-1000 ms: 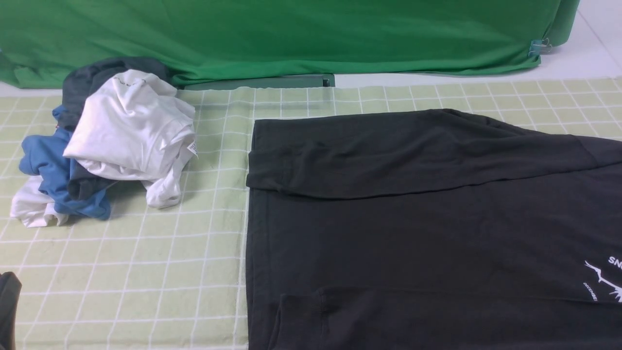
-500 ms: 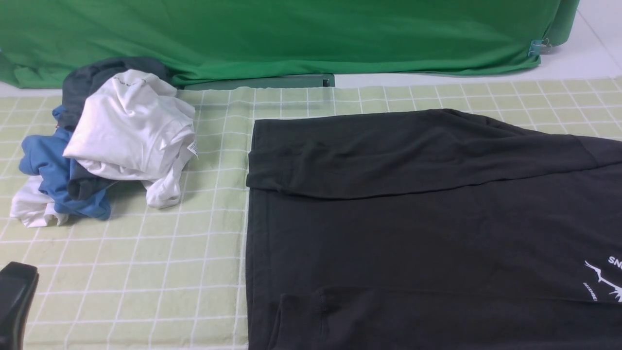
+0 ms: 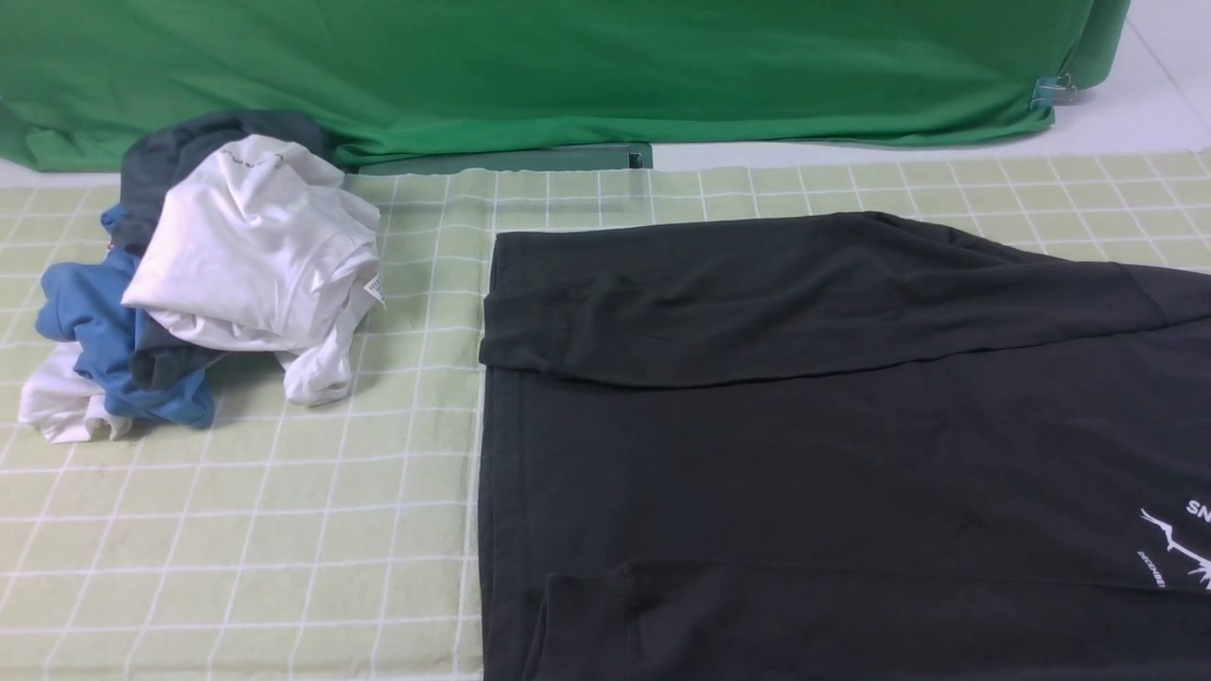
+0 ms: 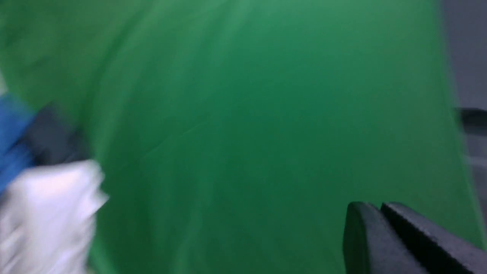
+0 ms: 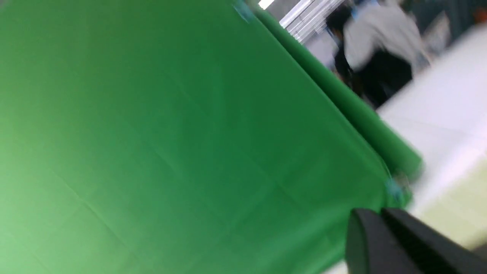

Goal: Fold a long-sleeved shirt over a green coffee tablecloth.
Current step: 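Grasp the left edge of the dark T-shirt lying flat on the table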

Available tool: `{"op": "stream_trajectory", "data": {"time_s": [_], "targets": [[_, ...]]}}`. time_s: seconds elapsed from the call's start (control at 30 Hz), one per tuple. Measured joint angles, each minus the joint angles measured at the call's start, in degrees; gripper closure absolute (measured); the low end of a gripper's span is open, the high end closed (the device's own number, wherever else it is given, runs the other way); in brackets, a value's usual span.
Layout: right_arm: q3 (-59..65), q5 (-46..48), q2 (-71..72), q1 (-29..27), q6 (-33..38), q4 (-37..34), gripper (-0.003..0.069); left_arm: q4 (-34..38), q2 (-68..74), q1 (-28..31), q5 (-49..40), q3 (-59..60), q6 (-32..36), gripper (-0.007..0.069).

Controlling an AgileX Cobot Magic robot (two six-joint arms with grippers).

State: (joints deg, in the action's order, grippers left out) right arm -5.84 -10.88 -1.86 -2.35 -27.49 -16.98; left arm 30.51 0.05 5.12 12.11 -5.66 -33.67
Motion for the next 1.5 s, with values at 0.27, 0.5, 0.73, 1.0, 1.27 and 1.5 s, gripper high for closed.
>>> {"op": "stream_trajectory", "data": {"time_s": [0.27,0.5,0.73,1.0,1.27,1.5], "targets": [[-28.37,28.44,-19.7,0.0,28.32,-0.05,0.0653,-17.04,17.42,0.0,-28.91,-25.7,6.79,0.0589],[-45.41,64.19,-40.39,0.19,41.59,-0.05,0.065,9.11,45.85,0.0,-55.28,-34.56,47.91,0.0589],[-46.24,67.25,-47.19,0.6,42.67,-0.05,0.0642,28.82,67.99,-1.7,-65.79,-34.77,67.58,0.0589],[-46.24,67.3,-48.79,0.6,42.83,-0.05,0.0631,25.76,79.32,-19.5,-58.33,-36.04,62.74,0.0587],[-46.24,67.3,-48.79,0.6,42.83,-0.05,0.0624,1.69,86.27,-33.71,-52.45,-45.66,41.18,0.0506],[-46.24,67.3,-48.79,0.6,42.83,-0.1,0.062,-9.93,92.02,-35.35,-51.47,-51.34,32.95,0.0323]]}}
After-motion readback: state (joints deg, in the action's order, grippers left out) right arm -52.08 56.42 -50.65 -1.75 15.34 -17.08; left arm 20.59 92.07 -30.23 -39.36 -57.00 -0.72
